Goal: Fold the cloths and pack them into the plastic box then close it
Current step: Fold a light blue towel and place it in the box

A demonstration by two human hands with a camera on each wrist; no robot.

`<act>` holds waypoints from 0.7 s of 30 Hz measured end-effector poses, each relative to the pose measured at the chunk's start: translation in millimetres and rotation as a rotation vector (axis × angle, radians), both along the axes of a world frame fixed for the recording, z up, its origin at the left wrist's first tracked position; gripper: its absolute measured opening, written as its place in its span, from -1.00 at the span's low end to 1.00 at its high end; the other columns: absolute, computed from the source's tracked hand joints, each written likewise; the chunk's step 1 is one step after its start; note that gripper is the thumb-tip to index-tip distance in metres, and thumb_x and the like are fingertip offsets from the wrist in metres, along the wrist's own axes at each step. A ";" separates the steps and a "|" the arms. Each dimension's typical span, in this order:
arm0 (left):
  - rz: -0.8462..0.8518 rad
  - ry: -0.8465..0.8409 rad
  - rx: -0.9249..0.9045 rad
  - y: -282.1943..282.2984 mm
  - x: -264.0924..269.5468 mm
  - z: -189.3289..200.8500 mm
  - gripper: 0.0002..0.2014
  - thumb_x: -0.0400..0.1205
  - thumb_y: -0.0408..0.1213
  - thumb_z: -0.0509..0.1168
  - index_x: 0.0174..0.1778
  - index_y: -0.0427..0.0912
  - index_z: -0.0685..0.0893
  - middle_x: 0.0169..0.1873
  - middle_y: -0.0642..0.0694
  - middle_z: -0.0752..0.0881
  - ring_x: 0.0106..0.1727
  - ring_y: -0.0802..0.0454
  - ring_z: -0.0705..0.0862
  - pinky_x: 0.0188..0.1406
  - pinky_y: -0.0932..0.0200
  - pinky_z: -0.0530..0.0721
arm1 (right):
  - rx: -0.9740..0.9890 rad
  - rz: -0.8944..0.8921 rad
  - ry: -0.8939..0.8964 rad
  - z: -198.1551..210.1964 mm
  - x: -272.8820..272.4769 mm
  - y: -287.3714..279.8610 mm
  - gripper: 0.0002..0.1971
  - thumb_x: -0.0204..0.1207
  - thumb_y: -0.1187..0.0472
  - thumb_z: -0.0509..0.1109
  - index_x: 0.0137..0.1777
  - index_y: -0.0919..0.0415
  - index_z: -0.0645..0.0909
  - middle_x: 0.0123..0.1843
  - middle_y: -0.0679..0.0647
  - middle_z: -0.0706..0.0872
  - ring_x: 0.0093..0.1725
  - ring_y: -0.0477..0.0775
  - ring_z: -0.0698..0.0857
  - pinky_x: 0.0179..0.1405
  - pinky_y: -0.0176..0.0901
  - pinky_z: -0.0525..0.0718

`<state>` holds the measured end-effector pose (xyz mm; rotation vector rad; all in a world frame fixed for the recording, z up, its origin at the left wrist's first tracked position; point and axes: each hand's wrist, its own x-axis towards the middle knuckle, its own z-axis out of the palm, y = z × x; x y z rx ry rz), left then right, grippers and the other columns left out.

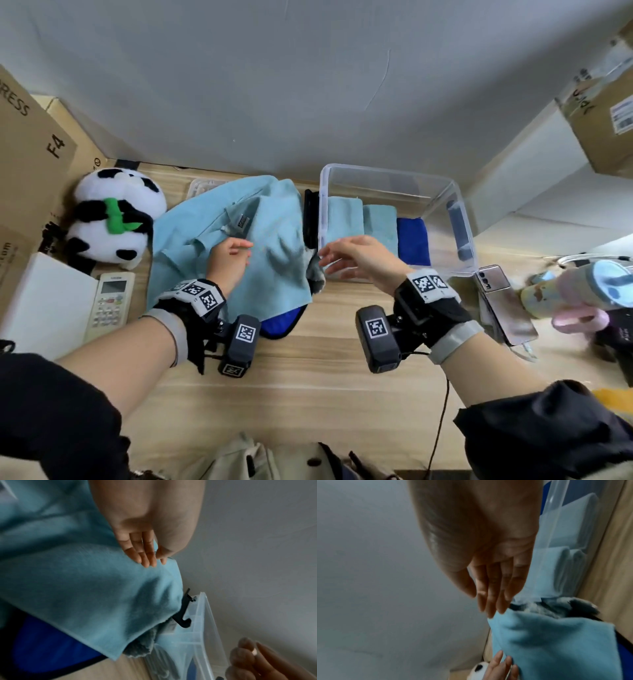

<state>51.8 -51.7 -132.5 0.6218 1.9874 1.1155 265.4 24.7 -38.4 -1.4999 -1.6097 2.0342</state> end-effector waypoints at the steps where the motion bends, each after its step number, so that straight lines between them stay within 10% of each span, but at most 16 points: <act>1: 0.016 0.032 -0.029 -7.3 -4.9 -5.0 -0.77 0.58 -0.51 0.17 -0.20 -0.13 0.65 -0.17 -0.28 0.70 -0.38 0.27 0.72 -0.37 0.31 0.56 | -0.021 0.059 -0.033 -4.4 -5.5 -7.8 -0.80 0.61 0.20 0.28 -0.03 0.30 0.69 -0.18 0.09 0.78 -0.28 -0.02 0.72 -0.34 -0.34 0.67; 4: 0.030 0.108 -0.170 -28.5 -16.0 -15.0 -0.75 0.49 -0.53 0.22 0.02 -0.29 0.70 0.01 -0.34 0.74 0.08 -0.23 0.70 0.06 0.06 0.60 | -0.072 0.119 -0.173 -33.0 -20.0 -27.6 -0.78 0.61 0.22 0.29 0.13 0.34 0.64 -0.13 0.07 0.72 -0.29 -0.02 0.69 -0.36 -0.28 0.69; 11: -0.044 0.034 -0.392 -63.9 -28.1 -32.4 -0.58 0.48 -0.42 0.30 0.29 -0.29 0.55 0.24 -0.36 0.64 0.18 -0.35 0.66 0.20 -0.07 0.64 | 0.128 -0.049 -0.351 -100.7 -46.8 -44.1 -0.42 0.53 0.25 0.34 0.54 0.29 0.30 0.36 0.17 0.58 0.18 0.17 0.66 0.19 0.07 0.67; 17: -0.062 -0.124 -0.389 -69.2 -26.3 -30.8 -0.61 0.56 -0.43 0.26 0.33 -0.28 0.49 0.05 -0.32 0.63 0.00 -0.17 0.64 -0.02 0.05 0.61 | 0.283 -0.013 -0.435 -101.9 -62.0 -46.8 -0.85 0.45 0.13 0.44 -0.21 0.21 0.62 -0.26 0.07 0.69 -0.14 0.12 0.67 -0.19 -0.11 0.64; 21: -0.088 0.040 -0.275 -59.3 -35.6 -16.3 -0.68 0.54 -0.42 0.22 0.23 -0.22 0.54 0.10 -0.35 0.67 0.12 -0.31 0.66 0.16 -0.07 0.62 | 0.182 -0.148 -0.105 -74.1 -70.0 -51.4 -0.87 0.49 0.31 0.38 0.01 0.21 0.67 -0.05 0.20 0.78 -0.17 0.10 0.73 -0.08 -0.12 0.73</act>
